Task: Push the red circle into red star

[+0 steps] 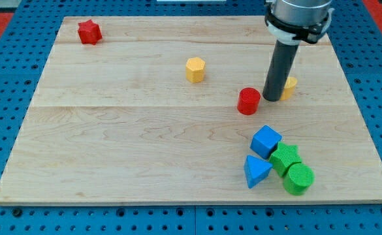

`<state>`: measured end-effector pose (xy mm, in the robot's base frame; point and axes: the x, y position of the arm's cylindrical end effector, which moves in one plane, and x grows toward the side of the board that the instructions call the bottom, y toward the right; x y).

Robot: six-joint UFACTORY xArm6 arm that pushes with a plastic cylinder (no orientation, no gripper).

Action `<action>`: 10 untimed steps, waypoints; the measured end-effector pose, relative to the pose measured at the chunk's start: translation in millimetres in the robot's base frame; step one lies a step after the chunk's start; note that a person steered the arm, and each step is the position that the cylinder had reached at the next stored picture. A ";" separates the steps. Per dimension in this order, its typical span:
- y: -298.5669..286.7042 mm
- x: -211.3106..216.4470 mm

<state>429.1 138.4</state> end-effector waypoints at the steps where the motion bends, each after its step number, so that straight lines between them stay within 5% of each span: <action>1: -71.9 14.6; 3: -244.5 14.8; 5: -289.6 50.3; 6: -365.8 33.4; 8: -365.9 -33.9; 10: -330.9 -29.1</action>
<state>400.1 -192.5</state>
